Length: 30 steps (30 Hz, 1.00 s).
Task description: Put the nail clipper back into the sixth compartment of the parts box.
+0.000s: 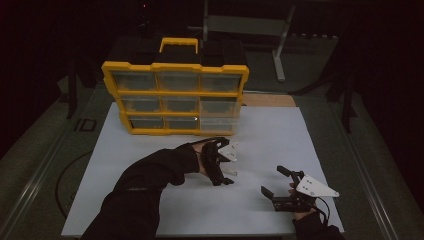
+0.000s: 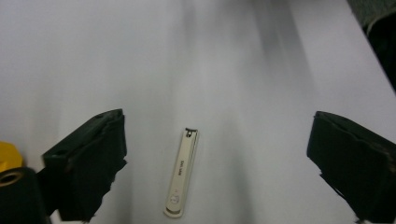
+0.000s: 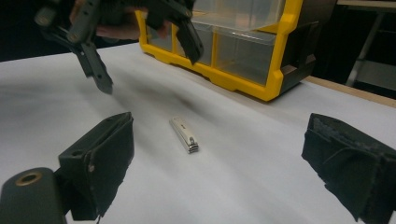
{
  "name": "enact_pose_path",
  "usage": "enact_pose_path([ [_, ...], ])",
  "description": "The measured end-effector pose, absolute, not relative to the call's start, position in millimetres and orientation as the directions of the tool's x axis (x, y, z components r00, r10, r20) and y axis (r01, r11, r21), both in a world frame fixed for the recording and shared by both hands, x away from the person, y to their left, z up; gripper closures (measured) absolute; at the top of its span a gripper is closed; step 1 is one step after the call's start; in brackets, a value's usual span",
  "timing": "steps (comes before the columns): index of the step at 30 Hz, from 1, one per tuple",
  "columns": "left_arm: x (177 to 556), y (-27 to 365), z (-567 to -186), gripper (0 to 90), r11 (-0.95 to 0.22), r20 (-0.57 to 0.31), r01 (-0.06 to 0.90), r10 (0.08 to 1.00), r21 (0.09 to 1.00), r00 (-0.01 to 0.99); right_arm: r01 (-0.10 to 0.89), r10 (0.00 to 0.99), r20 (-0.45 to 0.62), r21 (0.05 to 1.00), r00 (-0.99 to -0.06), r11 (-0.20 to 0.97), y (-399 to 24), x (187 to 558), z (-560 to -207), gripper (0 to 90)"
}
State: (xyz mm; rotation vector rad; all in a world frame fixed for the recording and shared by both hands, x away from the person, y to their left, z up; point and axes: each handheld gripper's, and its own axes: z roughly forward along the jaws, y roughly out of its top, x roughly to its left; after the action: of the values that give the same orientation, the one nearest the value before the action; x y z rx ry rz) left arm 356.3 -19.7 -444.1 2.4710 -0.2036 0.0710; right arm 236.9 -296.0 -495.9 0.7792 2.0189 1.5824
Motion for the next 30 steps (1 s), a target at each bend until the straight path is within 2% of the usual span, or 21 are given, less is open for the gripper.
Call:
enact_pose_path([
  [5,363,-23,-452,14.5,-0.809,0.127,-0.181,-0.132,0.559,0.983,0.151,0.679,-0.012,0.972,-0.734,0.180,-297,237,-496,9.3],
  [10,367,-27,-461,17.3,-0.823,0.119,-0.180,-0.137,0.539,0.983,0.155,0.677,-0.008,0.971,-0.736,0.179,-296,238,-497,9.2],
  [14,371,-30,-471,23.1,-0.835,0.117,-0.180,-0.139,0.520,0.983,0.155,0.679,-0.009,0.971,-0.735,0.181,-296,238,-497,9.2],
  [18,375,-33,-479,31.4,-0.845,0.108,-0.166,-0.129,0.508,0.986,0.157,0.677,-0.005,0.971,-0.736,0.178,-296,238,-497,9.2],
  [20,375,-35,-482,39.0,-0.852,0.106,-0.171,-0.135,0.495,0.985,0.158,0.675,-0.002,0.971,-0.737,0.176,-296,238,-497,9.2],
  [22,376,-37,-485,39.3,-0.863,0.111,-0.182,-0.146,0.472,0.983,0.159,0.675,-0.002,0.971,-0.738,0.177,-296,238,-497,9.2],
  [30,377,-46,-492,57.2,-0.885,0.116,-0.206,-0.173,0.417,0.978,0.160,0.674,-0.001,0.971,-0.739,0.177,-296,239,-497,9.2],
])
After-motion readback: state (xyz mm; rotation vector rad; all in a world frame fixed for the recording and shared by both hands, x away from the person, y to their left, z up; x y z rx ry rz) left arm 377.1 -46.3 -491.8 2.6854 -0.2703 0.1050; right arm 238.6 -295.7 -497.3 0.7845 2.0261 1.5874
